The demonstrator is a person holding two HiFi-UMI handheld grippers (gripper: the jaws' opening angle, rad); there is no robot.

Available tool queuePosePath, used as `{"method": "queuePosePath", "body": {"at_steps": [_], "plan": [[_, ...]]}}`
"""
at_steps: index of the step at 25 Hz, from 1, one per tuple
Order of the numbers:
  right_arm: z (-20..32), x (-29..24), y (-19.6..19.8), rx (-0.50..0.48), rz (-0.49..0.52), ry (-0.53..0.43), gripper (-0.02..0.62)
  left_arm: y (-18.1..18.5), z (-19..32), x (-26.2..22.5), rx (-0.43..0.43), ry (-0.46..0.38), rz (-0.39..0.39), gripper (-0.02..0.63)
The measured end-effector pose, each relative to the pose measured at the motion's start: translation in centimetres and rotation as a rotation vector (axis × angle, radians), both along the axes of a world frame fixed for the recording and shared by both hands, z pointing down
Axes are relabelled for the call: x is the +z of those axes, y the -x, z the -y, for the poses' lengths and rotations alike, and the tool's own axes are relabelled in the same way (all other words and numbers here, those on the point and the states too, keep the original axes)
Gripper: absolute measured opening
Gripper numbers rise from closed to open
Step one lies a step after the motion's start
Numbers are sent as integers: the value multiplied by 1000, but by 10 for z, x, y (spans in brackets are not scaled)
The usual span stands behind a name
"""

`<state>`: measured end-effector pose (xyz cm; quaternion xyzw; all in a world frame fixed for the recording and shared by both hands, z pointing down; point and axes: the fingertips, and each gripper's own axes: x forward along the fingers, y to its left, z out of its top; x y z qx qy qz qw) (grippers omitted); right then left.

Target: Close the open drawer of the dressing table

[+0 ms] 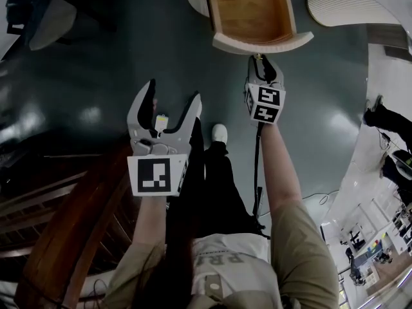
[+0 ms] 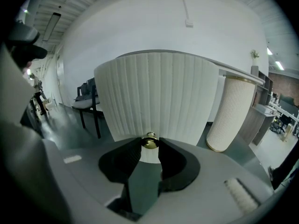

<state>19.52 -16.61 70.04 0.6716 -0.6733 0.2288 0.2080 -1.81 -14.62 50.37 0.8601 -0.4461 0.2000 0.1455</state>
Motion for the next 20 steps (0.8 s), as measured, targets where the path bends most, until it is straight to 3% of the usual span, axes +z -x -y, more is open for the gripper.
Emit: {"method": "queuePosePath", "body": {"at_steps": [20], "plan": [[28, -1, -2, 25, 103, -28, 118, 12, 16, 2, -5, -42, -12, 348]]}}
